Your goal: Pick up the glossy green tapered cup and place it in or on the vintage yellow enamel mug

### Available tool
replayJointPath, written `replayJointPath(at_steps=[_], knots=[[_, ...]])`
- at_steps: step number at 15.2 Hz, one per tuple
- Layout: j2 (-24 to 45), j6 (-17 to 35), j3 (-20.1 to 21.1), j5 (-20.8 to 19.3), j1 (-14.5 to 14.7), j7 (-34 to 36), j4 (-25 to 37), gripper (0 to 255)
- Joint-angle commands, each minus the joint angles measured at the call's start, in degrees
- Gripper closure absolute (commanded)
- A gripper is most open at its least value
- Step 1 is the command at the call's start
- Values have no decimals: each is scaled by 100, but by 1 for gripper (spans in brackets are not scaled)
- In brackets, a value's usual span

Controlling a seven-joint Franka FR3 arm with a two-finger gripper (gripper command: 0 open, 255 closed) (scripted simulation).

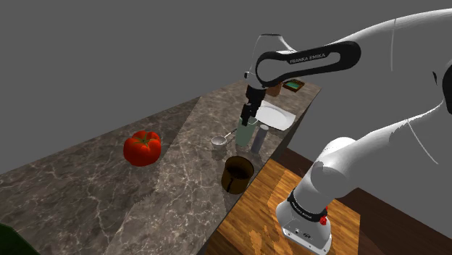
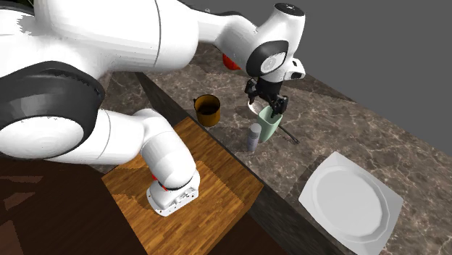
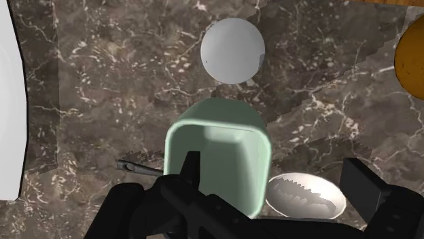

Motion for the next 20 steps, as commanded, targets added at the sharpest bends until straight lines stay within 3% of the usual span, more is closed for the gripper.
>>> replayJointPath(at_steps=[1, 4, 12, 13, 20], knots=[[54, 213, -6, -10, -2, 11, -152, 0], [184, 537, -27, -29, -11, 14, -346, 0], [184, 536, -27, -29, -11, 14, -345, 0], [184, 536, -27, -29, -11, 14, -345, 255], [183, 536, -27, -29, -11, 14, -346, 255]])
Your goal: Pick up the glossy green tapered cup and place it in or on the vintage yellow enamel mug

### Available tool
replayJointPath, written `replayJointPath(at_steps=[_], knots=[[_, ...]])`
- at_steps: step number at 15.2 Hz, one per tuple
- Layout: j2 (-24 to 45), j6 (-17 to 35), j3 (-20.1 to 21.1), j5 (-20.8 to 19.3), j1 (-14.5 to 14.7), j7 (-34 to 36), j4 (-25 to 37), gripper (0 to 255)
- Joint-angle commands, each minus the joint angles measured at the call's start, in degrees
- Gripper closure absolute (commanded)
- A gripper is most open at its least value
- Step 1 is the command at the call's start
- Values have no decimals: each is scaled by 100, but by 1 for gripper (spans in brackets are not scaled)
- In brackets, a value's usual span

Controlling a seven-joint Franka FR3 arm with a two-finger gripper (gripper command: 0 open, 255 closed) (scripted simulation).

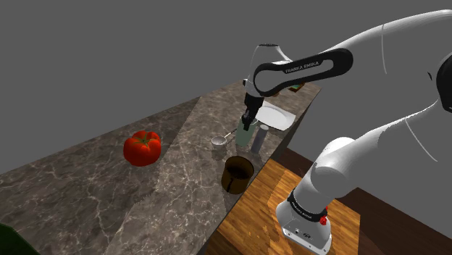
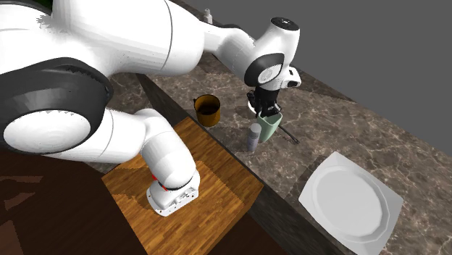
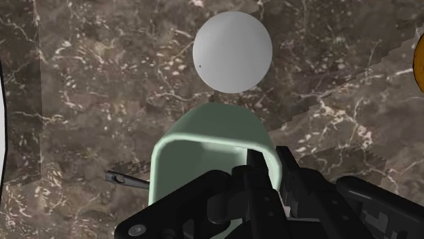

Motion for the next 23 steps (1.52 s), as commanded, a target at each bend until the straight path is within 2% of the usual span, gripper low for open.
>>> replayJointPath(at_steps=[1, 23], knots=[[1, 0, 0, 0, 0, 0, -1, 255], [-557, -1807, 88, 78, 23, -57, 1249, 255]])
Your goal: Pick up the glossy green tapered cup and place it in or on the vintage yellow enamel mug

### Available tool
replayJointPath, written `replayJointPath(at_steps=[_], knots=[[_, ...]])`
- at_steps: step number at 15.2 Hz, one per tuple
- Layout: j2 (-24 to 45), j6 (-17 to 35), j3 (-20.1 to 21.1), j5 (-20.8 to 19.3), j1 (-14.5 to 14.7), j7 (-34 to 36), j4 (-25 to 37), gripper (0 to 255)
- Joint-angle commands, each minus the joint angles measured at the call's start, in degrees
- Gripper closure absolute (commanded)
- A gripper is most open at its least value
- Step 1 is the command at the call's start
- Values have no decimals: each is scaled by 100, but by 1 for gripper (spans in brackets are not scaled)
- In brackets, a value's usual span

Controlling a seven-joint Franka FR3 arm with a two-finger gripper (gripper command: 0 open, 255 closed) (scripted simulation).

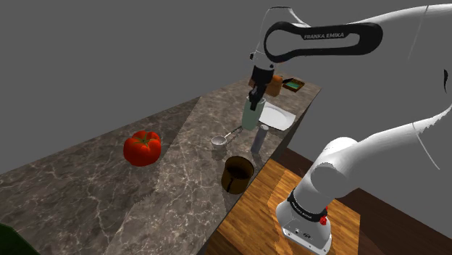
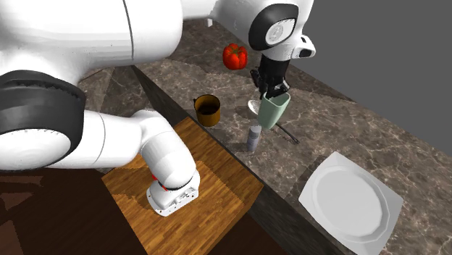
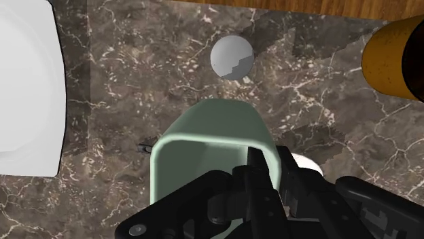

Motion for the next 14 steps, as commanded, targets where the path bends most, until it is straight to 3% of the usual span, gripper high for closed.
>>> replayJointPath(at_steps=[1, 12, 14], knots=[[-25, -153, 14, 10, 6, 2, 127, 255], [-32, -962, 48, 42, 18, -28, 929, 255], [-285, -1126, 246, 158, 101, 201, 827, 255]])
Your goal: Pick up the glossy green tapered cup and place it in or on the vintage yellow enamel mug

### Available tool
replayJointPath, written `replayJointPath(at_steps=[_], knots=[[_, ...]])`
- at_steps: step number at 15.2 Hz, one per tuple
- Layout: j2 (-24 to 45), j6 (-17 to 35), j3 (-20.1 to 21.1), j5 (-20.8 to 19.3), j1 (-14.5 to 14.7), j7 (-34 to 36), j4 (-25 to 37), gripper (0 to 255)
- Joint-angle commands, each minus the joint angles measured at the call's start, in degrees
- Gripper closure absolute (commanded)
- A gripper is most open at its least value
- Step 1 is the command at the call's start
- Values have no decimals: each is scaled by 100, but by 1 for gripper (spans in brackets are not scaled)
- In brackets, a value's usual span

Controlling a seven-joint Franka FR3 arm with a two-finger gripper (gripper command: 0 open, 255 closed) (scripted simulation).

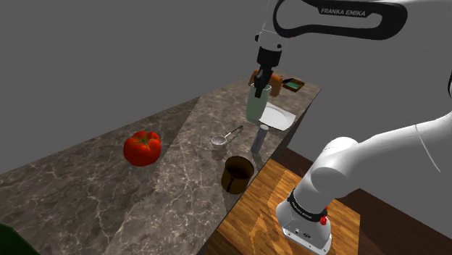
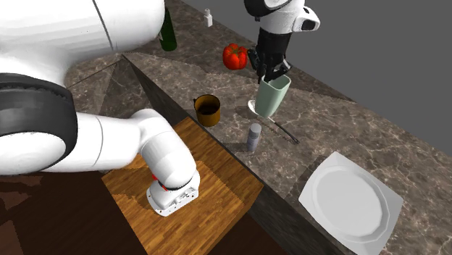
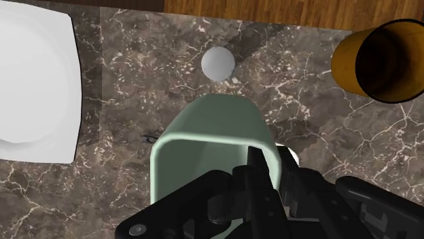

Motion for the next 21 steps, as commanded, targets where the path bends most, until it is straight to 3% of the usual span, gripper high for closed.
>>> replayJointPath(at_steps=[1, 9, 17, 21], knots=[[-205, -170, 179, 111, 76, 206, -47, 255], [-931, -819, 1025, 750, 447, 1166, -128, 255], [-1228, -1364, 1917, 1500, 790, 2206, 206, 255], [-1292, -1322, 2119, 1673, 859, 2412, 130, 255]])
